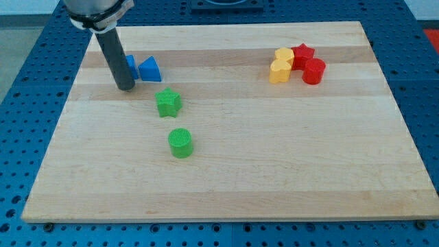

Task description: Slide the green star closer to the green circle

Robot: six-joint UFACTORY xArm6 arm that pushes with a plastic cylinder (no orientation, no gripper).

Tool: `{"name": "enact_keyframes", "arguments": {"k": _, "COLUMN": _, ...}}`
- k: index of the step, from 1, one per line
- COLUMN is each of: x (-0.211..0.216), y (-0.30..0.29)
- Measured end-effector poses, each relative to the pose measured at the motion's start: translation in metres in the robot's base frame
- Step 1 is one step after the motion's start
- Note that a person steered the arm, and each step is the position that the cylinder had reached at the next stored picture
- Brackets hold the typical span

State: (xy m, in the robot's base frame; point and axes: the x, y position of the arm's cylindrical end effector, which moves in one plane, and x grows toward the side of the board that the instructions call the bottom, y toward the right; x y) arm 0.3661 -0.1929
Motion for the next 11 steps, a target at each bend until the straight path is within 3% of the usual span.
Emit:
{"name": "enact_keyframes", "arguments": {"k": 4, "x": 0.016, "y": 0.097}}
{"name": "enact_keyframes", "arguments": {"k": 7, "x": 0.093, "y": 0.088}}
{"name": "enact_keyframes", "arguments": {"k": 10, "x": 0.063, "y": 0.073}}
{"name": "enact_keyframes", "arguments": {"k": 11, "x": 0.078, "y": 0.044}}
